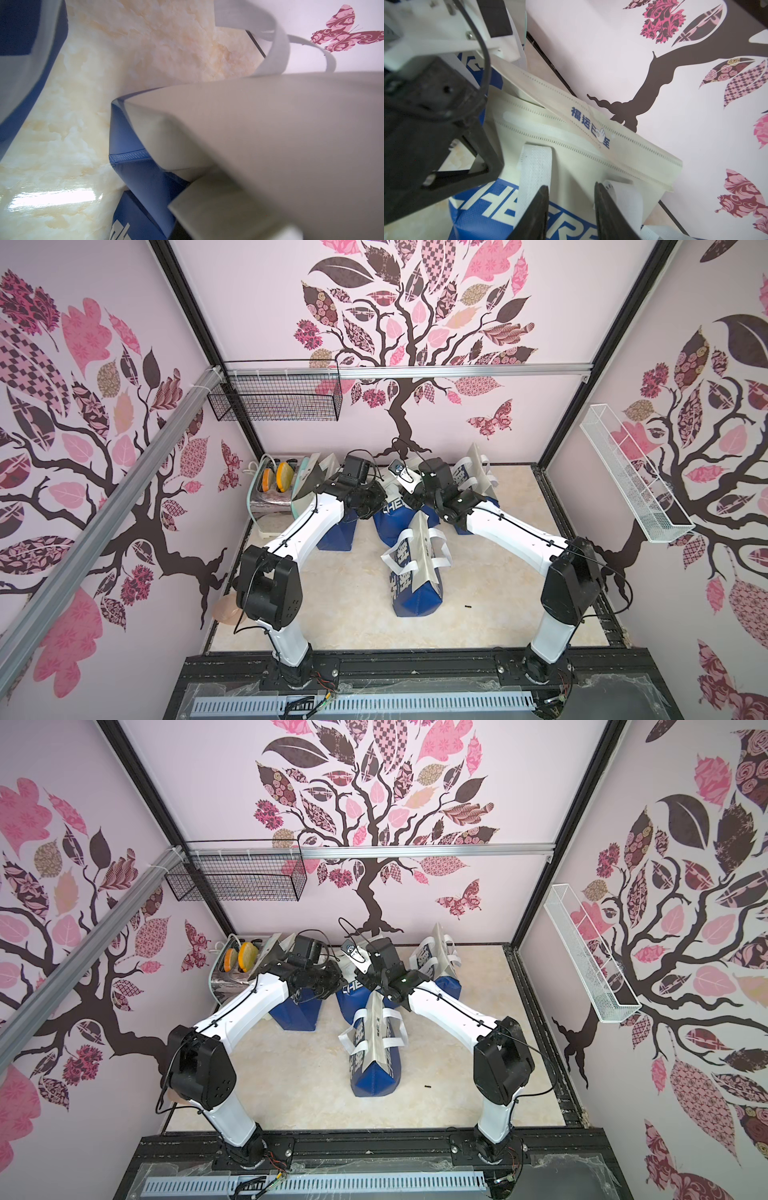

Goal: Open the takeout bag
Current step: Open the takeout bag at the center of the board.

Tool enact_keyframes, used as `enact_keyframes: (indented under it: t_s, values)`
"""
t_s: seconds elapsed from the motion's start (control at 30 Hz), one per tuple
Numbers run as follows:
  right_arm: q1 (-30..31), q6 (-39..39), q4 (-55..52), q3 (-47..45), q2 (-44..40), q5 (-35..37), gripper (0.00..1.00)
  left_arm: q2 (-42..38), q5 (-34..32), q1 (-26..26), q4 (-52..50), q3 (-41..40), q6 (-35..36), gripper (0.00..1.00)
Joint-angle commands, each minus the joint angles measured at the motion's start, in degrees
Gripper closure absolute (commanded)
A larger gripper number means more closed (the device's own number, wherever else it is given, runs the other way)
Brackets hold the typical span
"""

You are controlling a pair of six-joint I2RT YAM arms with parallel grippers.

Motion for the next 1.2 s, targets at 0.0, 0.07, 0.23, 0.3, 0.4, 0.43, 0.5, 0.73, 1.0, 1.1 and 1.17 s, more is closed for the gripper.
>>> enact_keyframes:
  t_s: [0.0, 0.07, 0.23, 0.3, 0.4, 0.43, 0.5, 0.73, 1.0, 1.1, 1.17]
  values:
    - [0.56, -0.91, 1.38, 1.85, -0.89, 1.14, 0.60, -0.53, -1.82, 0.20, -3.80, 0.64, 1.76, 1.00]
    - [0.98, -1.45, 2.80, 1.88, -0.66, 2.70, 0.60, -0.72, -2.07, 0.20, -4.19, 0.55, 2.14, 1.00]
    - [1.37, -2.65, 4.76, 2.25, 0.10, 5.11, 0.60, -1.10, -2.17, 0.20, -4.37, 0.12, 2.51, 1.00]
    - [1.36, -3.21, 4.99, 2.72, 0.73, 5.99, 0.61, -1.29, -2.10, 0.16, -4.37, 0.03, 2.60, 1.00]
    - [1.42, -3.78, 5.25, 3.48, 1.57, 6.36, 0.61, -1.44, -2.17, 0.12, -4.37, 0.03, 2.84, 1.00]
    - [1.44, -3.79, 5.37, 3.73, 1.92, 6.63, 0.61, -1.50, -2.17, 0.12, -4.43, -0.01, 2.93, 1.00]
    - [1.53, -4.17, 5.46, 4.28, 2.52, 7.00, 0.62, -1.60, -2.17, 0.12, -4.60, 0.02, 3.12, 1.00]
    - [2.49, -6.94, 7.04, 5.16, 4.59, 9.94, 0.65, -2.03, -2.35, 0.03, -4.91, -0.23, 3.72, 1.00]
    - [2.93, -8.71, 10.44, 5.75, 6.58, 13.69, 0.72, -2.14, -2.86, -0.49, -5.79, 0.25, 5.88, 1.00]
    - [2.92, -8.93, 11.05, 6.35, 7.31, 14.73, 0.76, -2.36, -3.00, -0.50, -6.30, 0.21, 6.75, 1.00]
    - [2.94, -9.41, 11.25, 6.33, 7.51, 15.34, 0.81, -2.66, -3.36, -0.50, -6.54, -0.03, 7.08, 1.00]
